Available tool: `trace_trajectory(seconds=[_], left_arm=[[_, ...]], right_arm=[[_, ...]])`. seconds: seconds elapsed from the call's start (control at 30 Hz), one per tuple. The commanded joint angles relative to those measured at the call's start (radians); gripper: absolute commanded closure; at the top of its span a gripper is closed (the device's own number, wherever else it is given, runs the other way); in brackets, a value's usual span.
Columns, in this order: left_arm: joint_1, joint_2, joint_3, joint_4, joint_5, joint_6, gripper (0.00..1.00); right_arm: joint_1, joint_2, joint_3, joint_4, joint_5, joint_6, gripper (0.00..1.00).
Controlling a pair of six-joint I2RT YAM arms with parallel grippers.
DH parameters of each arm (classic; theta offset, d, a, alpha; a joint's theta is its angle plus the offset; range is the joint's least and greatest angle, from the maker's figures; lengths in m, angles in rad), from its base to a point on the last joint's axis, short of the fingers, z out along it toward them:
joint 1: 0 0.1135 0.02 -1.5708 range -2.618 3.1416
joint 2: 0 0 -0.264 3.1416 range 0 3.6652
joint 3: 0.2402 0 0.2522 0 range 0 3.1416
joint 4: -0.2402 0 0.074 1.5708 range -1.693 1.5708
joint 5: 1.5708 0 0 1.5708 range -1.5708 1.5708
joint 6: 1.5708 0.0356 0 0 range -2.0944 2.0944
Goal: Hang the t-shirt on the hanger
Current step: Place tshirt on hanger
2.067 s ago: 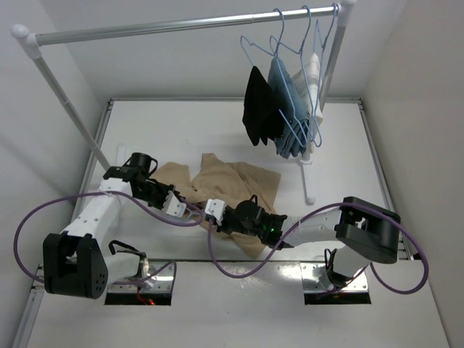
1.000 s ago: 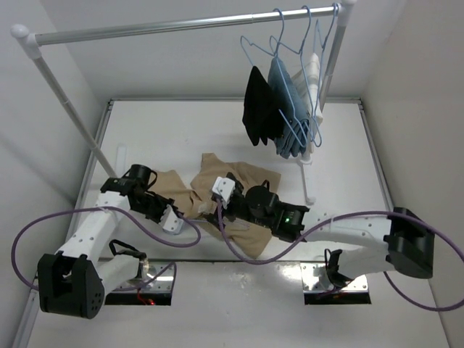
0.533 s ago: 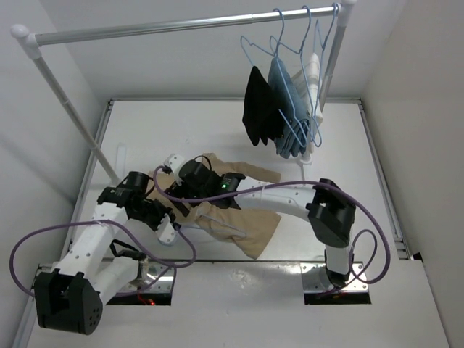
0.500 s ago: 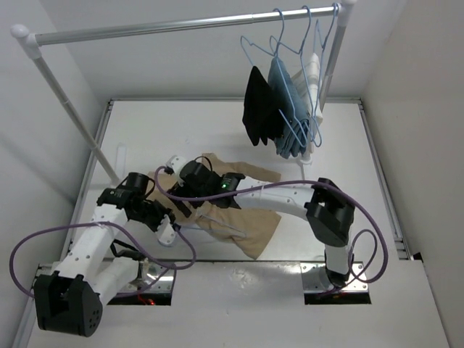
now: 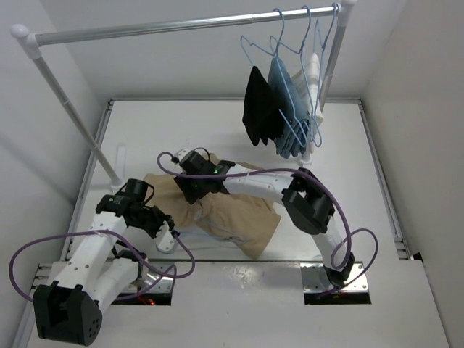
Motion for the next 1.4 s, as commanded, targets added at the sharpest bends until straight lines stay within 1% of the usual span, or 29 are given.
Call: trace_trajectory(seconds=[0.0, 0.1, 0.23, 0.37, 0.47, 0.53, 0.67, 0.7, 0.73, 0.8, 0.83, 0.9, 0.93, 0.97, 1.03, 1.1, 1.2, 1.37], left_arm=[[-0.007, -0.010, 0.001, -0.008, 0.032, 0.061, 1.00], [-0.007, -0.010, -0.008, 0.002, 0.032, 0.052, 1.00], [-0.007, -0.010, -0.008, 0.011, 0.032, 0.029, 1.00], [-0.007, -0.010, 0.001, 0.011, 0.032, 0.029, 1.00], [-0.007, -0.010, 0.001, 0.011, 0.032, 0.029, 1.00], [-0.007, -0.010, 0.001, 0.011, 0.032, 0.029, 1.00], [-0.007, -0.010, 0.001, 0.011, 0.032, 0.029, 1.00], [-0.007, -0.010, 0.001, 0.011, 0.032, 0.029, 1.00], [-0.007, -0.010, 0.001, 0.020, 0.032, 0.029, 1.00], [-0.007, -0.010, 0.001, 0.020, 0.032, 0.029, 1.00], [-0.007, -0.010, 0.001, 0.020, 0.032, 0.029, 1.00], [-0.007, -0.010, -0.008, 0.020, 0.032, 0.029, 1.00], [-0.007, -0.010, -0.008, 0.020, 0.032, 0.029, 1.00], [-0.007, -0.010, -0.008, 0.020, 0.032, 0.029, 1.00], [-0.007, -0.010, -0.008, 0.020, 0.032, 0.029, 1.00], [-0.007, -0.010, -0.008, 0.020, 0.032, 0.029, 1.00], [-0.007, -0.010, -0.008, 0.020, 0.032, 0.029, 1.00], [-0.007, -0.010, -0.008, 0.029, 0.032, 0.029, 1.00]], right_arm=[[-0.007, 0.012, 0.010, -0.016, -0.020, 0.006, 0.47], [-0.007, 0.073, 0.051, -0.062, -0.034, -0.003, 0.47], [-0.007, 0.095, 0.039, -0.053, 0.042, 0.006, 0.47], [-0.007, 0.084, 0.027, -0.053, 0.104, 0.006, 0.47], [-0.007, 0.061, 0.027, -0.062, 0.129, 0.006, 0.47], [-0.007, 0.052, -0.001, -0.062, 0.138, 0.006, 0.50], [-0.007, 0.005, -0.024, -0.039, 0.161, 0.006, 0.50], [-0.007, -0.018, -0.035, -0.039, 0.149, 0.006, 0.47], [-0.007, -0.031, -0.035, -0.023, 0.136, 0.006, 0.42], [-0.007, -0.049, -0.045, 0.002, 0.109, 0.006, 0.36], [-0.007, -0.049, -0.045, 0.002, 0.109, 0.006, 0.34], [-0.007, -0.060, -0.045, 0.013, 0.099, 0.006, 0.34], [-0.007, -0.060, -0.045, 0.013, 0.099, 0.006, 0.43], [-0.007, -0.045, -0.045, 0.013, 0.090, 0.006, 0.47], [-0.007, -0.029, -0.036, 0.001, 0.090, 0.006, 0.51], [-0.007, -0.019, -0.036, -0.012, 0.061, 0.006, 0.51], [-0.007, -0.009, -0.036, -0.012, 0.037, 0.006, 0.54], [-0.007, 0.037, -0.013, -0.012, 0.014, 0.006, 0.54]])
